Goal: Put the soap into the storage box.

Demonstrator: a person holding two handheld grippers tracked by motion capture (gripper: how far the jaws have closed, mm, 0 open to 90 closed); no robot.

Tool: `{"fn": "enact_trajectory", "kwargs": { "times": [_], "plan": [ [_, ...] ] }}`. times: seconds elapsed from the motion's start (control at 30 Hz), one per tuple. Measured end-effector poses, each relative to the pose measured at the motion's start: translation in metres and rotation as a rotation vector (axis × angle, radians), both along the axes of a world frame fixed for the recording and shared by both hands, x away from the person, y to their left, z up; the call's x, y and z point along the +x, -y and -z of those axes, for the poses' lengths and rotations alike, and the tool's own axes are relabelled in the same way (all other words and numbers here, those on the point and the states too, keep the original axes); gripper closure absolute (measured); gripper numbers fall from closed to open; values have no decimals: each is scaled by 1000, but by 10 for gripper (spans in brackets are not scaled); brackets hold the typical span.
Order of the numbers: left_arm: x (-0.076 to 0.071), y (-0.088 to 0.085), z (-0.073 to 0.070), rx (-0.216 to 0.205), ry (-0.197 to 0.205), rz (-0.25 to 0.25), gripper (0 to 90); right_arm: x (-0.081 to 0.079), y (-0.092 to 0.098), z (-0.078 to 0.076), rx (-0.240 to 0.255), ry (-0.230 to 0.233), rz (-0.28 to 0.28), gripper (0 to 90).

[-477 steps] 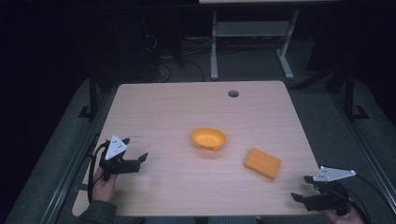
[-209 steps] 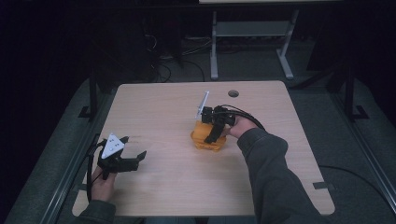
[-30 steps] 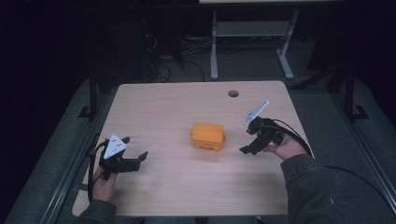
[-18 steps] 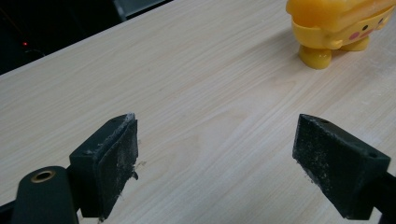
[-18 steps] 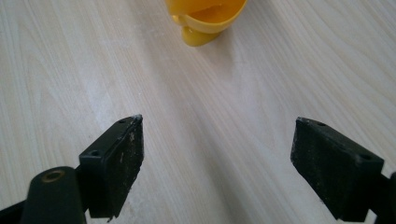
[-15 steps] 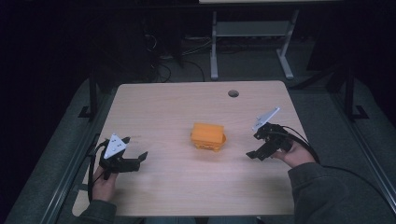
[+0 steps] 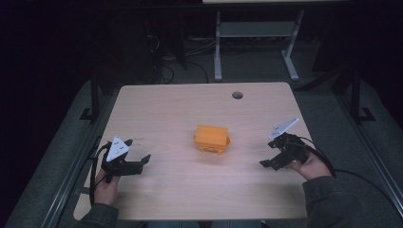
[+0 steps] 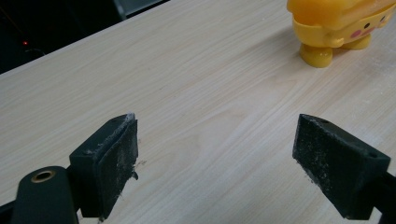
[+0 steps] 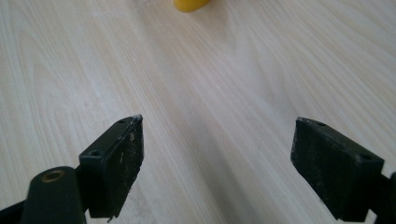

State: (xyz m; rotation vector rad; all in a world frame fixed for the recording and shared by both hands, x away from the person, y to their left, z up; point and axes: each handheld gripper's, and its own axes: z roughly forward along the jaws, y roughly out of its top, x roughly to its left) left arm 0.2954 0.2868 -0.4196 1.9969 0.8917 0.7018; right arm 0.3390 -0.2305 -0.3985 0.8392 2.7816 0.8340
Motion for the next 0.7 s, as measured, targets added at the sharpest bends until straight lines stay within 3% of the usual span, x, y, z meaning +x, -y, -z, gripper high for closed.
{"fn": "enact_trajectory", "kwargs": {
  "times": [0.7],
  "plan": [
    [-1, 4, 1, 11, -6, 15, 134, -39, 43, 32, 63, -1, 97, 167]
  ]
}}
